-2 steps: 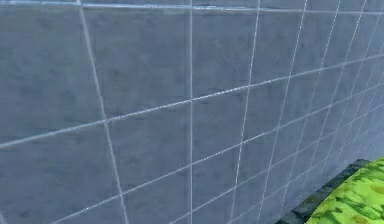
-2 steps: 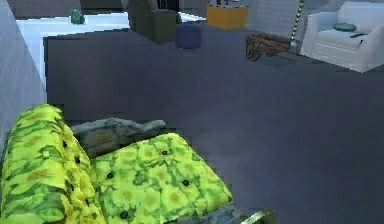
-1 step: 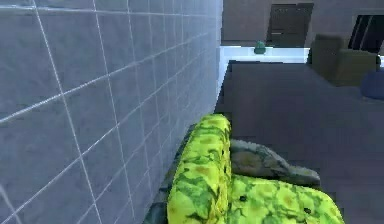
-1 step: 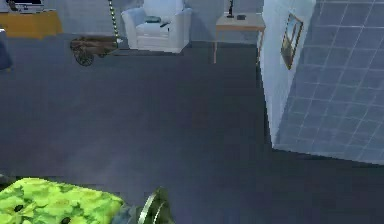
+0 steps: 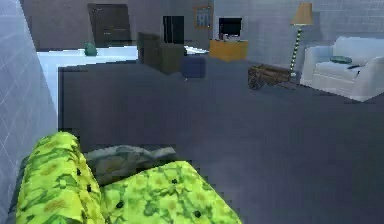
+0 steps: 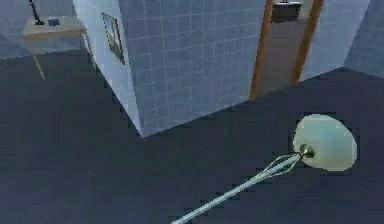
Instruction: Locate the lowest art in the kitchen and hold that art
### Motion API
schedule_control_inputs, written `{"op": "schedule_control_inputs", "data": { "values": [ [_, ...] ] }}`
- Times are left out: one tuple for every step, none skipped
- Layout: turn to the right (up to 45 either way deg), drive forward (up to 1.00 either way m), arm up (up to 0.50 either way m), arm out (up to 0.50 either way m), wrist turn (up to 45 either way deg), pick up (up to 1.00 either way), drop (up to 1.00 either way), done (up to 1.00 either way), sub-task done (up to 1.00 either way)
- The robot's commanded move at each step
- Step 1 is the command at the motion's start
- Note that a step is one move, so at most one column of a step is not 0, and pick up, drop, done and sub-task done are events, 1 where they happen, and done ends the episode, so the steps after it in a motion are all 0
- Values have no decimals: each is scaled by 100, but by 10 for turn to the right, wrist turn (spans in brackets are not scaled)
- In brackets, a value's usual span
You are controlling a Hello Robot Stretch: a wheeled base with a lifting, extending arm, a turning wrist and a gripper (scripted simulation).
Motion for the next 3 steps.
{"op": "schedule_control_inputs", "data": {
  "values": [
    [450,0,0,0,0,0,0,0,0],
    [60,0,0,0,0,0,0,0,0],
    [0,100,0,0,0,0,0,0,0]
  ]
}}
